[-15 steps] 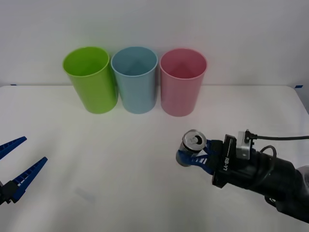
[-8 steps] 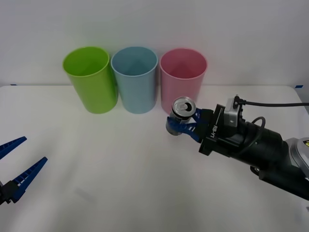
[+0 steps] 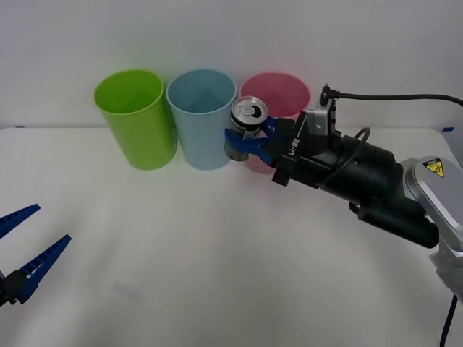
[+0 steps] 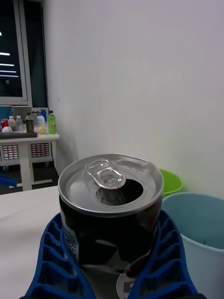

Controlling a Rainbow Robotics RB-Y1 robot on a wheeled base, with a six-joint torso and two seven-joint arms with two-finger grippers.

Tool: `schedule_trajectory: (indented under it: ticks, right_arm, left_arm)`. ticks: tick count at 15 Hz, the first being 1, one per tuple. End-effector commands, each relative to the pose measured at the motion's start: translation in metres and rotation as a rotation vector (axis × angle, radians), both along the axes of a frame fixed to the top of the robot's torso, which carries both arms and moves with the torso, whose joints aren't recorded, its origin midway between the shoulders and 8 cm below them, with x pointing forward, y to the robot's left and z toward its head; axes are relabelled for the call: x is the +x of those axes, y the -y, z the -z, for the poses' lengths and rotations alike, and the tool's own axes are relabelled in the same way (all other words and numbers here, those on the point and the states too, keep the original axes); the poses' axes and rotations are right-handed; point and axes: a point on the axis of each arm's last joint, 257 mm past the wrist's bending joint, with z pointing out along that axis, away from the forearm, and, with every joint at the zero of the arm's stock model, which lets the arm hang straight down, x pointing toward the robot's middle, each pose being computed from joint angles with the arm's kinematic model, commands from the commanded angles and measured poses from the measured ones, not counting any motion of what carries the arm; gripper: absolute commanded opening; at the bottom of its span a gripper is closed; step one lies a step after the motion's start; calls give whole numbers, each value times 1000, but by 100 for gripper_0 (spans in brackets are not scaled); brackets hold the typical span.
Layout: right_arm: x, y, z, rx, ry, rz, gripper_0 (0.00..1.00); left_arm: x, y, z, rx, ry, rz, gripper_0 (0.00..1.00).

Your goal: Grasp the object on the table and drop it into the matching bin: aluminum can to the light blue bin, PET bottle to the pink bin.

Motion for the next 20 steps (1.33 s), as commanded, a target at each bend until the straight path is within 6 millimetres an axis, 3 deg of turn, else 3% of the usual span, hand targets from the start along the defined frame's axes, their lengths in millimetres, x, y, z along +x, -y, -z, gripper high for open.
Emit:
schedule_trajectory:
  ticks: [1, 3, 10, 13, 20]
  right_arm:
    - [26, -15, -14, -1, 15, 11, 0]
    - [49, -22, -27, -6, 18, 18, 0]
    - [122, -29, -43, -93, -2, 76, 0]
    - [144, -34, -44, -127, -35, 68, 0]
    - [179, -79, -63, -118, -65, 112, 0]
  left_arm:
    - [0, 0, 0, 0, 0, 0, 100]
    - [0, 0, 0, 0, 0, 0, 100]
    - [0, 0, 0, 0, 0, 0, 100]
    - [0, 0, 0, 0, 0, 0, 100]
    - [0, 0, 0, 0, 0, 0, 100]
